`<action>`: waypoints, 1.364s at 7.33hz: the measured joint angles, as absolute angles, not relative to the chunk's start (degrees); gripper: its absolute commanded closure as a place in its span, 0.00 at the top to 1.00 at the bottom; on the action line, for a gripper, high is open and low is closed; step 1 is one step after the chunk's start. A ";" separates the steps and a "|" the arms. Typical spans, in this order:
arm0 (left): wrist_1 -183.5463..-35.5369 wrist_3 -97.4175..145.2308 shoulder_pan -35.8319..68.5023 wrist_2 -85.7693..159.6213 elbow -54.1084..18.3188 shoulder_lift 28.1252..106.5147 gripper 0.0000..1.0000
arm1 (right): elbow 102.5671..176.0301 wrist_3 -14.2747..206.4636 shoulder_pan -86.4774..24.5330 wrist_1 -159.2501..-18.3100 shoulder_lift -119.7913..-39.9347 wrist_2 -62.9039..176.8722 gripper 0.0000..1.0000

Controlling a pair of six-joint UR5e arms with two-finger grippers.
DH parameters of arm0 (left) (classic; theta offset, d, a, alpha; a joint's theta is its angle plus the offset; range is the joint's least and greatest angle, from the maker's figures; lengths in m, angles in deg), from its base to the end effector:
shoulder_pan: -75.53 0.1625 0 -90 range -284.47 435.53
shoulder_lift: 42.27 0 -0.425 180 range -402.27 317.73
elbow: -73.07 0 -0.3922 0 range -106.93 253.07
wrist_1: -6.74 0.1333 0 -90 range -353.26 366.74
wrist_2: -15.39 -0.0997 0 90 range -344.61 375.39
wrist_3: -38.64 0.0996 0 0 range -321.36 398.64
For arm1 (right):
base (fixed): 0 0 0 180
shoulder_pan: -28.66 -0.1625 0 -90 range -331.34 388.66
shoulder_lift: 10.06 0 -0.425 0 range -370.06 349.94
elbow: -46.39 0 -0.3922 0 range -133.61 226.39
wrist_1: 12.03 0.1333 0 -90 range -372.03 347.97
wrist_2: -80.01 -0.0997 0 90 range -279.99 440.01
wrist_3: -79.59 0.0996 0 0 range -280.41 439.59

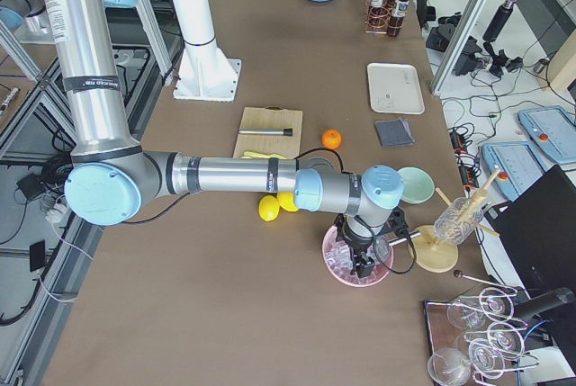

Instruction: Pick orange to plate

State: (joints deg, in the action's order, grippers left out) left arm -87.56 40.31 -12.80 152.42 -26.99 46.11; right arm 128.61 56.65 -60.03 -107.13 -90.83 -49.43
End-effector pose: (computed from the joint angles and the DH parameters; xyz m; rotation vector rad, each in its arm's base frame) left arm -0.0462 -0.4897 0.5740 0.2098 0.8178 0.1460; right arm 0.0573 -0.5563 0.6552 0.0695 -0.6918 -0.3843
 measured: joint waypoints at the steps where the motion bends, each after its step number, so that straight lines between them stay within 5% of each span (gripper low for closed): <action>1: -87.59 40.25 -12.77 152.56 -27.13 45.96 0.98 | 128.73 56.65 -60.02 -107.13 -90.88 -49.47 1.00; 10: -88.21 40.23 -12.41 153.11 -27.62 44.32 0.98 | 128.81 56.65 -59.94 -107.13 -90.93 -49.63 1.00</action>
